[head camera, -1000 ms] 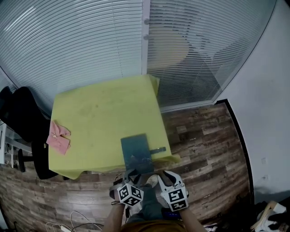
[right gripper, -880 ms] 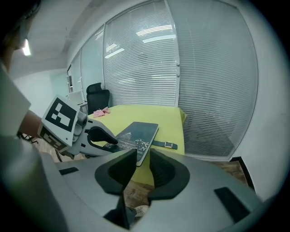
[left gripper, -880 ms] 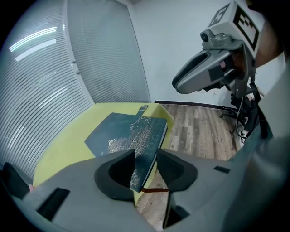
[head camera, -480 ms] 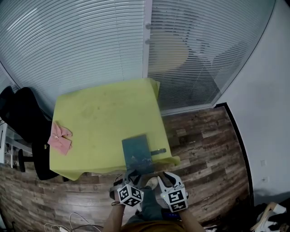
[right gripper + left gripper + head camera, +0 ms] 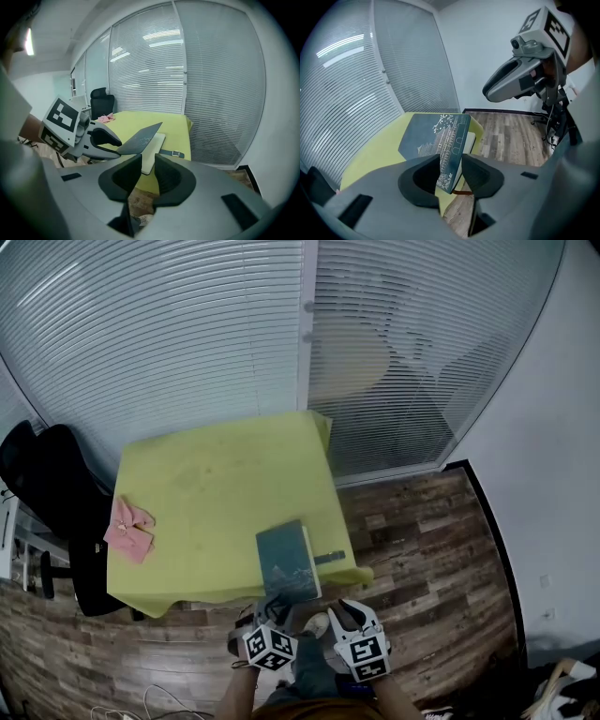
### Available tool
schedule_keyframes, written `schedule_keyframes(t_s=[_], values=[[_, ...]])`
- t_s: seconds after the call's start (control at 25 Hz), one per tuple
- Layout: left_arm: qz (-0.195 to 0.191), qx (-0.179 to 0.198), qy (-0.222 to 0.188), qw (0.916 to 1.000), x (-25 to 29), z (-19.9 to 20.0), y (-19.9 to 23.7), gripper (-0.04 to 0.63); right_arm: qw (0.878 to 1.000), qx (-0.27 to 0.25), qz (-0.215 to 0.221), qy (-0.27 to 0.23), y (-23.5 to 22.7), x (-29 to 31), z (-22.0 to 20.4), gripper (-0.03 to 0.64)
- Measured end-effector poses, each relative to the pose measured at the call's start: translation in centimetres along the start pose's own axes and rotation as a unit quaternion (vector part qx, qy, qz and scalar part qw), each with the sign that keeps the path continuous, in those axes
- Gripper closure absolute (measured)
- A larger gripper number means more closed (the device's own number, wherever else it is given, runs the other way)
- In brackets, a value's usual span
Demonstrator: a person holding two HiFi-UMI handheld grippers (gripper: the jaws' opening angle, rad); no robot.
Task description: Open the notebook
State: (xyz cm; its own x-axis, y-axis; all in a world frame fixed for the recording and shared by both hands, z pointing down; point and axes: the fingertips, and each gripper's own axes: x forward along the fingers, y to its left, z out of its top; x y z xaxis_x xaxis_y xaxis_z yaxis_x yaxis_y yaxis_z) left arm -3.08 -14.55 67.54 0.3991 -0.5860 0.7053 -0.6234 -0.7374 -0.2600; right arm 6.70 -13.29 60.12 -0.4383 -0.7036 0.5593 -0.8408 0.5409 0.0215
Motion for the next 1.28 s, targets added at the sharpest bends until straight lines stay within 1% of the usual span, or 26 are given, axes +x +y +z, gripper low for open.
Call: schedule_keyframes(t_s=[0.44,0.64,0.96,1.28], values=[[0.026,-0.008,-0.014,0.9995,-1.5,0.2,0.8,0.446,1.000,0.006,-0.009,-0.013,0.0,-1.0,0.4,0.520],[0.036,-0.011,-0.019,0.9991,-2.1,0.1,1.0,0.457,1.000,0.004,-0.017,-0.016,-0.3,-1.3,-0.3,0.522],[0.050,-0.027,-0.024,0.9981,-3.1,-0.2,1.6,0.463,1.000,0.006,-0.008,-0.016,0.4,-1.4,0.2,0.523],[0.056,-0.047,-0.029,0.9969,-4.0,-0.8,2.2,0.471,1.000,0.007,0.001,-0.020,1.0,-1.1,0.6,0.525]])
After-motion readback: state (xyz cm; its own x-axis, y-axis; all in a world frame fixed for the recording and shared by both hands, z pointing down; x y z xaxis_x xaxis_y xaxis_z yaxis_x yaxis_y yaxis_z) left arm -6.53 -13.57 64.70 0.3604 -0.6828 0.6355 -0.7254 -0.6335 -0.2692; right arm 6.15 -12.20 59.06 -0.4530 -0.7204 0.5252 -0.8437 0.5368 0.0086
